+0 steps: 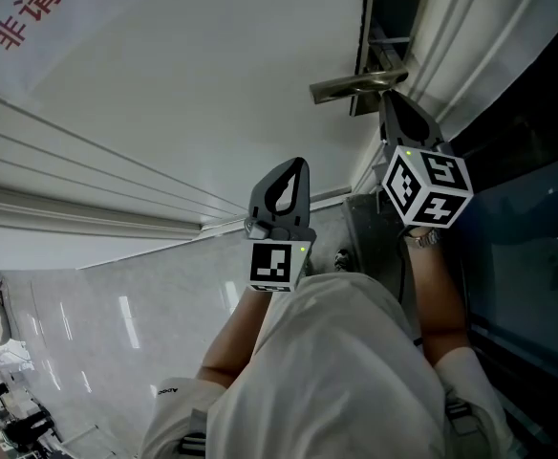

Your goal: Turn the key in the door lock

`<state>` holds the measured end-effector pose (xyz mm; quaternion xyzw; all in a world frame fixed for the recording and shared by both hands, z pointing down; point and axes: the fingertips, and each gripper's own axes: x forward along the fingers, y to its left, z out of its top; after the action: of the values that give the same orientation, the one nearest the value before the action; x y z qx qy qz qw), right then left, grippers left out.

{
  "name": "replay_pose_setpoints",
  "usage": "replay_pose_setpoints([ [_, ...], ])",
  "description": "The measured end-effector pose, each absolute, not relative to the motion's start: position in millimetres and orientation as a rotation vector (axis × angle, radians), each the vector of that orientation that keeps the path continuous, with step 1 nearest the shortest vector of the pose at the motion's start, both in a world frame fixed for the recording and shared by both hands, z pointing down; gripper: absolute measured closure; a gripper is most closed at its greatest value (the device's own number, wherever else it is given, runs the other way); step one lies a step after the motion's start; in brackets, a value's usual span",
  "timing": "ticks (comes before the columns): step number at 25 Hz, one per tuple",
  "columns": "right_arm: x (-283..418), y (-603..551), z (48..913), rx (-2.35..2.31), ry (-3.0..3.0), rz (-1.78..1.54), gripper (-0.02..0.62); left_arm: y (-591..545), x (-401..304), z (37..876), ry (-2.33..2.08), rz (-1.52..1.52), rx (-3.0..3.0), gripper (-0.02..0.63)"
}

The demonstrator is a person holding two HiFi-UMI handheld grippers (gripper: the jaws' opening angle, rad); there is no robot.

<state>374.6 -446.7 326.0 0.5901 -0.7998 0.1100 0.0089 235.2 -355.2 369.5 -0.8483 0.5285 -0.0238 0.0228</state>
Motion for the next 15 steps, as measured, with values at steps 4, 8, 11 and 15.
replay_pose_setpoints([
  [4,376.9,-447.1,328.0,1.859,-2.575,0.515,0.586,-355.1,234.2,371.0,1.642,-0.080,-2.625,0.598],
  [8,380.7,-447.8,331.1,1.870,-2.668,0.815,0.586,-354.7,234.7,372.4,1.640,-0.090,-2.626,0.598],
  [11,383.6,-448.4,333.4,1.865,-2.728,1.093,0.586,-354.5,235.7,372.3,1.637,-0.091,-2.626,0.597],
  [15,385.7,-448.9,336.8,1.827,-2.784,1.461,0.586,-355.1,235.7,372.6,1.638,-0.093,-2.626,0.597],
])
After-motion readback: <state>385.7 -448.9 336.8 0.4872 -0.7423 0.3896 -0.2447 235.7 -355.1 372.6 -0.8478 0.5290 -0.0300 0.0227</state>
